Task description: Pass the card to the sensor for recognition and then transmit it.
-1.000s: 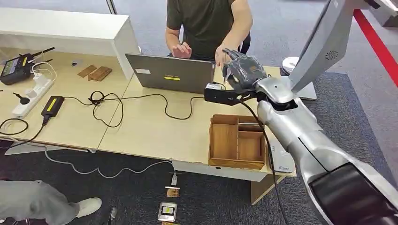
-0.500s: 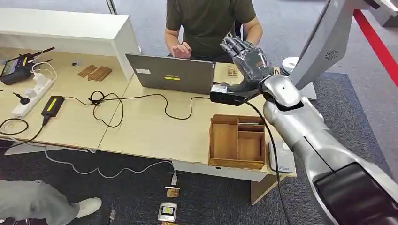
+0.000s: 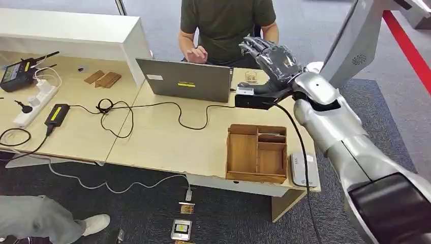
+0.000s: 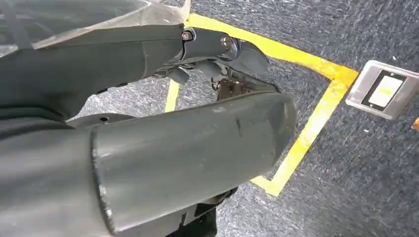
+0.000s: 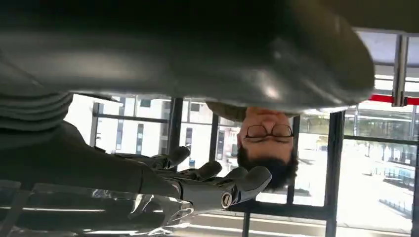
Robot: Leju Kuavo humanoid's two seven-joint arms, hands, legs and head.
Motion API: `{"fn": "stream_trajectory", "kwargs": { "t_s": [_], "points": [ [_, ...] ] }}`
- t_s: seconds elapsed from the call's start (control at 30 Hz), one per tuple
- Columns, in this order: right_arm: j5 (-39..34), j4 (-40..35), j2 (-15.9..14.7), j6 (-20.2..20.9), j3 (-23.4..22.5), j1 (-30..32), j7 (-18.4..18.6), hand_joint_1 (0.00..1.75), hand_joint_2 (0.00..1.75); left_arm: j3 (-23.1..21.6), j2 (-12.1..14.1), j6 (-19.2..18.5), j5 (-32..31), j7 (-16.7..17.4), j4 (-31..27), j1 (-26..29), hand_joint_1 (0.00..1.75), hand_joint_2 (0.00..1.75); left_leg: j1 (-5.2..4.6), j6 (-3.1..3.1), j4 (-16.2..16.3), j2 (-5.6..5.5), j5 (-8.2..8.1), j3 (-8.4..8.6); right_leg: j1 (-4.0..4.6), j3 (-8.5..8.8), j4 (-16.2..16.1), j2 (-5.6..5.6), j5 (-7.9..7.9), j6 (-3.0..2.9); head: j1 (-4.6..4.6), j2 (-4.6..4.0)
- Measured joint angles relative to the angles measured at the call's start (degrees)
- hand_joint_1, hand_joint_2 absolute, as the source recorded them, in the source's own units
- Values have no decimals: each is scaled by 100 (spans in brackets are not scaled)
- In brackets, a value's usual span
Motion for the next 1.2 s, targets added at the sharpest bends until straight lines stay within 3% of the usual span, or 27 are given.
{"fn": "stream_trajectory", "kwargs": {
  "t_s": [0.17, 0.23, 0.4, 0.57, 0.7, 0.83, 1.2],
  "points": [
    [-24, -315, -107, 655, 0, 4, -33, 0, 0, 4, 0, 11, 39, 79, 2, 6, 0, 0, 0, 0, 0, 1, 0, 1, 0, 0, -1, 0, 0, 0, -2, 0],
    [-215, -573, -221, 1105, 0, 13, 2, 0, 0, 11, 0, 11, 68, 100, 0, 10, 0, 0, -1, 0, 2, 0, 0, 1, -1, -2, -1, 0, 0, 0, -2, 0],
    [-801, -1740, -788, 2401, 2, 178, 683, 0, 0, 22, 2, 9, 124, 131, 2, 24, 0, 0, -1, 0, 2, 0, 0, 3, -2, 1, -4, 0, 0, 1, -4, 0],
    [-1108, -3043, -1452, 2971, 2, 485, 1259, 0, 0, 24, 18, 9, 153, 201, 2, 27, 0, 0, -3, 0, 3, 1, -2, 6, -3, 0, -7, 1, 1, 1, 0, 0],
    [-1333, -4137, -2058, 3115, -4, 818, 1510, 0, 0, 26, 37, 31, 153, 279, 2, 30, 0, 0, -2, 0, 3, -1, -3, 3, -2, 1, -7, 1, 0, 1, 0, 0],
    [-1478, -4844, -2402, 3108, -4, 985, 1539, 0, 0, 24, 50, 175, 133, 413, 2, 19, 0, 0, -2, 0, 1, 5, -6, 5, -2, -1, -5, 9, 0, 0, 0, 0],
    [-2470, -5994, -2667, 3058, 61, 1422, 1602, 0, 0, 24, 42, 536, 72, 713, -13, -11, 0, 0, 0, 0, 0, 5, -6, 6, 0, 2, -4, 8, -1, -1, -2, 0]
  ]
}}
